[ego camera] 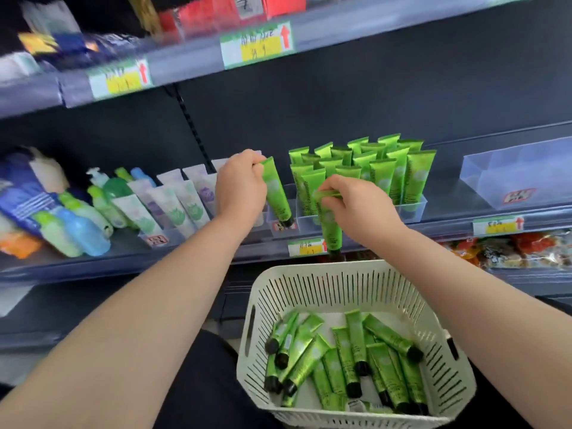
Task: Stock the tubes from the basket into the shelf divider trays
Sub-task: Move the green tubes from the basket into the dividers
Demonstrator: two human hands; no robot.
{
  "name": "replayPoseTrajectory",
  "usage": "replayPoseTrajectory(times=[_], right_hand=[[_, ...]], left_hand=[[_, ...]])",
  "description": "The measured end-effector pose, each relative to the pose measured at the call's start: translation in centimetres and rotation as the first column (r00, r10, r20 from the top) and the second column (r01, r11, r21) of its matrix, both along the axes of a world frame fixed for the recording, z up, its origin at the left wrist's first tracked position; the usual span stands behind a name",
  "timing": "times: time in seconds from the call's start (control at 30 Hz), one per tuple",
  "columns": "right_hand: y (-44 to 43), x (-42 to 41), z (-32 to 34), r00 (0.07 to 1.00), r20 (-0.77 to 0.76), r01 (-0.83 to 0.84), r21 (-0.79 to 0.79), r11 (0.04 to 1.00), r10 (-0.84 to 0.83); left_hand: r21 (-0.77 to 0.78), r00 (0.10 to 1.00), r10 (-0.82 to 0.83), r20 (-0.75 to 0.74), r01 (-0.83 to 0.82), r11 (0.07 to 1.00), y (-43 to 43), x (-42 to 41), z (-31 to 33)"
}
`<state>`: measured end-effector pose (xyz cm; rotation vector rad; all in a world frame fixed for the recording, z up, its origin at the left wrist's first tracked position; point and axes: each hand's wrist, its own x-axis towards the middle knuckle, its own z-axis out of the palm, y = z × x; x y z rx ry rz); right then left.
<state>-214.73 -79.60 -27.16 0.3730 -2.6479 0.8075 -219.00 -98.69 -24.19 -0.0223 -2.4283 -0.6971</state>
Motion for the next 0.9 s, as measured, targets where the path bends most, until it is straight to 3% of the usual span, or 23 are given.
replayPoseTrajectory(times=[0.2,0.57,0.9], right_hand=[[0.0,-1.9,0.9,0.999,-0.031,-0.036,0.039,0.999,0.037],[0.1,-3.6,-0.7,0.992,0.022,-0.122,0.002,0.993,0.122],[0.1,-4.1,-0.7,0.992,0.026,-0.126,0.004,0.992,0.126]], left_hand=[[-0.122,0.998,-0.04,-0.038,0.035,0.992,0.6,-4.8,2.3],[-0.259,0.98,0.009,0.2,0.044,0.965,0.3,-12.7,-0.4],[-0.341,0.952,-0.022,0.304,0.131,0.931,0.8,-12.3,-1.2]])
